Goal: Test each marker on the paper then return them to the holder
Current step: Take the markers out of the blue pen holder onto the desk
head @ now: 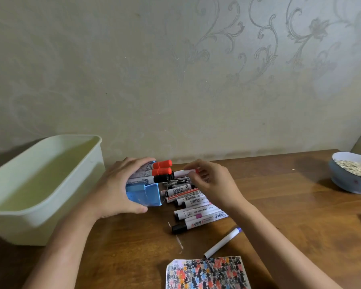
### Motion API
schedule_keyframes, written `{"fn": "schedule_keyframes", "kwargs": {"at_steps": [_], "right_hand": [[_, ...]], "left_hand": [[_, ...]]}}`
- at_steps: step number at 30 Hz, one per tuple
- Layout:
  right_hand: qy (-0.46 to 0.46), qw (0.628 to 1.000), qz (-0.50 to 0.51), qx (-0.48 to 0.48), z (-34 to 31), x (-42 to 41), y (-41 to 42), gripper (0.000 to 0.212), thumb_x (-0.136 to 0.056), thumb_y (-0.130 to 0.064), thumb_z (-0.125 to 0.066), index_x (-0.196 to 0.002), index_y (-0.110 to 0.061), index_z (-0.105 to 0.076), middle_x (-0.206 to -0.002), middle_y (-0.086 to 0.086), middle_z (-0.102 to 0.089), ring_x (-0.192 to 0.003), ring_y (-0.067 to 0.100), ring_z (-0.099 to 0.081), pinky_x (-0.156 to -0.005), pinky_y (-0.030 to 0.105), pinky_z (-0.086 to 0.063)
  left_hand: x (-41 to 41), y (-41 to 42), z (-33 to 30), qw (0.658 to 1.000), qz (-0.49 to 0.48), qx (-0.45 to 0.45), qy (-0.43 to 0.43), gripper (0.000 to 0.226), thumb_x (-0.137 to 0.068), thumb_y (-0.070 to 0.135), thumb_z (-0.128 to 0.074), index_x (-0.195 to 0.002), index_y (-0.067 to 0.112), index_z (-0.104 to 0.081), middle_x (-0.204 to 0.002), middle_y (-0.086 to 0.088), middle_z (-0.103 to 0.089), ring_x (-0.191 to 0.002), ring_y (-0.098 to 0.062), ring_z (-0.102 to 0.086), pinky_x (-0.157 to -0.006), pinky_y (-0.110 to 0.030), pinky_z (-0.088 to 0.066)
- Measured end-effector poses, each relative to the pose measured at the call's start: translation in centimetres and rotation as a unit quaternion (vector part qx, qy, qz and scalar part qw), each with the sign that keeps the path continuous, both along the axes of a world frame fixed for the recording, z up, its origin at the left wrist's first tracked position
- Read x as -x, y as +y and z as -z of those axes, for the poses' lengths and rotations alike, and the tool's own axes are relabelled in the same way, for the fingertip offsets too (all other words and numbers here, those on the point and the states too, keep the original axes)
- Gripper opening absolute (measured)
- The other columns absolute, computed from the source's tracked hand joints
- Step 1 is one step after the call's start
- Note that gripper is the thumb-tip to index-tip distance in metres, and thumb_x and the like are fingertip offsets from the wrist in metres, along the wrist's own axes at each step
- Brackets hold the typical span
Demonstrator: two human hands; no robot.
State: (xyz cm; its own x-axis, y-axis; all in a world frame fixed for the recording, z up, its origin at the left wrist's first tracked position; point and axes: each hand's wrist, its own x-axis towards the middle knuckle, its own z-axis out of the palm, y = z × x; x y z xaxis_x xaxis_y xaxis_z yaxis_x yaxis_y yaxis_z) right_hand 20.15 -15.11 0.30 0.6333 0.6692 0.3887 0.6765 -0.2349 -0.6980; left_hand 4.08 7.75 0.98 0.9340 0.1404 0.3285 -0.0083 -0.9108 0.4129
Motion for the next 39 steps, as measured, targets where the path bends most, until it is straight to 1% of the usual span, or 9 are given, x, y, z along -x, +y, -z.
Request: {"fn": "schedule_keyframes", "kwargs": {"at_steps": [9,12,14,19,25,29,32,35,39], "right_hand": [[0.068,0.994,0.072,-0.041,-0.7,-3.7,-2.7,0.014,-0.096,-0.022,-0.059,-0.100,-0.026,-0.072,-0.087,-0.006,-0.074,-0.085,0.009,-0.070,-0.074,0.032,-0.059],[0.075,0.993,0.088,-0.007,-0.3,-4.5,-3.3,0.015,-0.097,-0.021,-0.057,-0.099,-0.025,-0.070,-0.088,-0.004,-0.072,-0.072,0.006,-0.064,-0.056,0.018,-0.050],[0.074,0.993,0.089,0.017,0.1,-4.8,-3.5,0.016,-0.097,-0.019,-0.056,-0.097,-0.025,-0.071,-0.087,-0.004,-0.071,-0.068,0.001,-0.060,-0.051,0.012,-0.044],[0.073,0.993,0.057,0.070,0.5,-5.3,-4.3,0.015,-0.095,-0.019,-0.060,-0.099,-0.029,-0.071,-0.097,-0.011,-0.070,-0.089,0.004,-0.064,-0.067,0.015,-0.048],[0.034,0.989,0.030,0.141,0.4,-5.3,-4.4,0.020,-0.092,-0.016,-0.065,-0.104,-0.032,-0.068,-0.102,-0.017,-0.067,-0.095,0.001,-0.058,-0.068,0.014,-0.040],[0.001,0.989,0.055,0.134,1.2,-5.6,-3.8,0.027,-0.093,-0.014,-0.060,-0.108,-0.035,-0.067,-0.108,-0.015,-0.065,-0.105,0.006,-0.050,-0.073,0.015,-0.036],[-0.046,0.988,0.079,0.122,1.8,-5.4,-3.2,0.028,-0.095,-0.014,-0.058,-0.110,-0.034,-0.069,-0.114,-0.014,-0.064,-0.113,0.011,-0.046,-0.080,0.023,-0.038],[-0.058,0.988,0.086,0.115,2.2,-5.2,-3.0,0.029,-0.097,-0.017,-0.056,-0.112,-0.036,-0.070,-0.122,-0.011,-0.062,-0.119,0.013,-0.042,-0.094,0.034,-0.041],[-0.096,0.985,0.075,0.125,2.6,-4.8,-2.4,0.026,-0.097,-0.030,-0.054,-0.118,-0.039,-0.068,-0.127,-0.012,-0.058,-0.121,0.012,-0.038,-0.102,0.040,-0.040]], "left_hand": [[0.1,0.5,0.3,0.998,-0.024,0.052,-0.018,0.114,-0.048,0.037,-0.096,-0.141,0.054,-0.032,-0.127,0.033,-0.040,-0.122,0.002,-0.043,-0.106,-0.037,-0.042],[0.1,0.5,0.4,0.998,-0.026,0.057,-0.016,0.115,-0.048,0.038,-0.096,-0.140,0.056,-0.031,-0.126,0.035,-0.039,-0.121,0.003,-0.043,-0.105,-0.036,-0.043],[0.1,0.6,0.4,0.998,-0.025,0.060,-0.015,0.114,-0.048,0.039,-0.096,-0.140,0.056,-0.031,-0.126,0.035,-0.039,-0.122,0.001,-0.043,-0.106,-0.037,-0.042],[0.1,0.7,0.4,0.996,-0.031,0.084,-0.024,0.115,-0.043,0.045,-0.092,-0.141,0.053,-0.033,-0.127,0.027,-0.043,-0.123,-0.004,-0.047,-0.107,-0.040,-0.043],[0.0,0.6,0.4,0.996,-0.032,0.078,-0.018,0.115,-0.044,0.049,-0.090,-0.141,0.054,-0.030,-0.127,0.027,-0.043,-0.122,-0.005,-0.046,-0.106,-0.040,-0.043],[0.0,0.6,0.4,0.996,-0.032,0.080,-0.018,0.114,-0.043,0.051,-0.088,-0.141,0.055,-0.030,-0.127,0.028,-0.042,-0.122,-0.005,-0.046,-0.105,-0.041,-0.043],[0.0,0.5,0.4,0.996,-0.032,0.076,-0.016,0.114,-0.043,0.054,-0.086,-0.142,0.054,-0.030,-0.128,0.026,-0.043,-0.122,-0.005,-0.046,-0.105,-0.042,-0.043],[-0.1,0.5,0.4,0.997,-0.032,0.071,-0.015,0.115,-0.043,0.055,-0.086,-0.143,0.054,-0.030,-0.127,0.026,-0.043,-0.122,-0.005,-0.046,-0.105,-0.041,-0.043],[-0.1,0.5,0.4,0.997,-0.032,0.073,-0.013,0.114,-0.044,0.054,-0.087,-0.142,0.055,-0.029,-0.128,0.027,-0.042,-0.122,-0.005,-0.046,-0.105,-0.042,-0.044]]}}
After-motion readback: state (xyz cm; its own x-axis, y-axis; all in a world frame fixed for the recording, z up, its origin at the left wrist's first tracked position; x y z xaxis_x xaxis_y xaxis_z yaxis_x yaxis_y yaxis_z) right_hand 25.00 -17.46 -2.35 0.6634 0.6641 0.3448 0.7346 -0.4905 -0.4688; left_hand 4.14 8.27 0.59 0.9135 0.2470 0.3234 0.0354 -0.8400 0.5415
